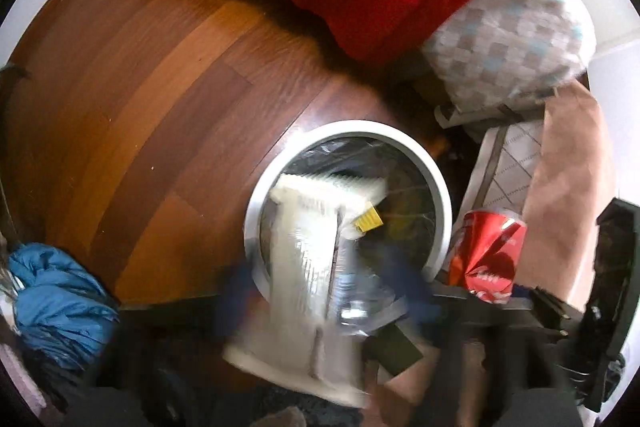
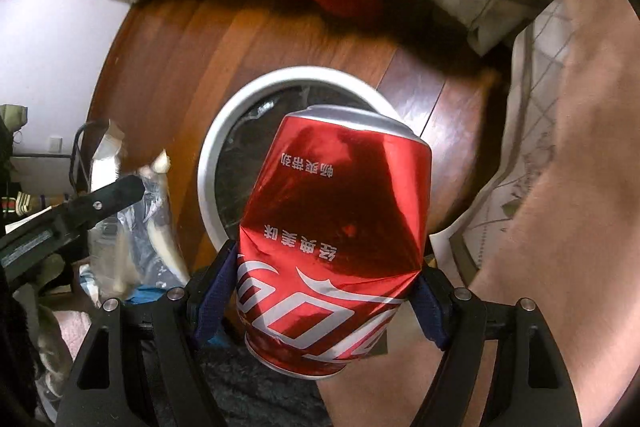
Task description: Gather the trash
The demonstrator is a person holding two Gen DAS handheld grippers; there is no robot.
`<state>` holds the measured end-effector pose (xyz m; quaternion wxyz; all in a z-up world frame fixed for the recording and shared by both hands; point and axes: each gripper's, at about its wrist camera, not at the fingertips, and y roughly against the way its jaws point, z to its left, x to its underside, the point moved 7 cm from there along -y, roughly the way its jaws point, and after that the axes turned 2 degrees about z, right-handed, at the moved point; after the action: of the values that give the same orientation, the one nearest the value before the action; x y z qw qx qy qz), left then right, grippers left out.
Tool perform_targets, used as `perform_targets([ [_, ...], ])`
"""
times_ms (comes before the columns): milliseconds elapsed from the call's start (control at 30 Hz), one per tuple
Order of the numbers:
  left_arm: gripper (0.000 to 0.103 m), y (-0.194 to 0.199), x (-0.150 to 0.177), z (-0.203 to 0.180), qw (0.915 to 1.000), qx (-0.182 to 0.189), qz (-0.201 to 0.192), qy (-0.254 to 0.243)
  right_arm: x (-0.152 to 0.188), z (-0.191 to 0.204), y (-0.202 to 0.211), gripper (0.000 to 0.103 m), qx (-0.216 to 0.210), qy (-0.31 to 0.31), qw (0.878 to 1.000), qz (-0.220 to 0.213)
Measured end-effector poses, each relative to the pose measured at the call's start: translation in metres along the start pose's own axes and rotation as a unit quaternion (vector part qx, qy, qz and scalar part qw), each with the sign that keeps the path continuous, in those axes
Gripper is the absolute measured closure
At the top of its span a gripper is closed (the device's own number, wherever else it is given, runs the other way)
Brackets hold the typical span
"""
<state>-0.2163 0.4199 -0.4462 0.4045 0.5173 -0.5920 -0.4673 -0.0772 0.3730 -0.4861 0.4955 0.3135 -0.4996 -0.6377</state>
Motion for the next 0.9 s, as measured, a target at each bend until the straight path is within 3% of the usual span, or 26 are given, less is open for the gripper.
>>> perform_targets([
  [33, 0.012, 0.0, 0.0, 0.004, 1.0, -0.001, -0.002, 0.006, -0.001, -0.001, -0.006, 0.022, 0.003, -0.002, 1.0, 0.01],
  [167, 0.009, 0.006, 0.008, 0.021, 0.9997, -0.006, -0.003, 0.023, 0.003, 0.002, -0.007, 0.0, 0.002, -0.001, 1.0, 0.018],
  [233, 0.003, 0.012, 0.014, 0.025, 0.9996, -0.009, -0.01, 0.027, 0.005, 0.003, -0.003, 0.0, 0.002, 0.002, 1.0, 0.016],
  [667, 0.002, 0.077, 0.068, 0.02, 0.995, -0.052, -0.085, 0.0, 0.046, 0.0, 0.074, 0.0, 0.079, 0.038, 0.995, -0.048],
  [900, 0.002, 0.123, 0.1, -0.001, 0.9918, -0.046, -0.118, -0.019, 0.081, 0.006, 0.139, 0.0, 0.06, 0.048, 0.993, -0.093],
])
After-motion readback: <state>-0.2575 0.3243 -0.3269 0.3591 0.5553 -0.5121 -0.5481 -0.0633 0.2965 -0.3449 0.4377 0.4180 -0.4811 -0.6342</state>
